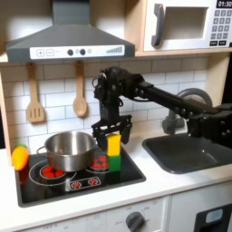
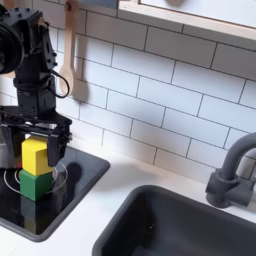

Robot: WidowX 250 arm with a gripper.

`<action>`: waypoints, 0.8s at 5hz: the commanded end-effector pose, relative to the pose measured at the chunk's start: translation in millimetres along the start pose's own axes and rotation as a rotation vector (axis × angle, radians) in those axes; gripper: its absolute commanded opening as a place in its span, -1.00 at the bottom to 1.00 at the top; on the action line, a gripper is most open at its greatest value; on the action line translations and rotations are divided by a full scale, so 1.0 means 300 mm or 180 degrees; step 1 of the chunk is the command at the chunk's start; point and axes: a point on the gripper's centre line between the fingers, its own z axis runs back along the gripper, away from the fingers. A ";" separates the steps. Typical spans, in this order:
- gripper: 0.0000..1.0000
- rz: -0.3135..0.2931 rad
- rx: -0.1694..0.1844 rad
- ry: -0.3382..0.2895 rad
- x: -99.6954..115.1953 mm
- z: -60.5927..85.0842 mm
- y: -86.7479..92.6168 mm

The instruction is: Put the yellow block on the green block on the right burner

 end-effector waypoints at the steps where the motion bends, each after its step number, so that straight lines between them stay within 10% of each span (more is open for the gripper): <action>1: 1.00 0.0047 -0.0060 -0.0180 0.002 0.068 0.012; 4: 1.00 -0.0070 -0.0142 -0.0231 -0.049 0.116 -0.018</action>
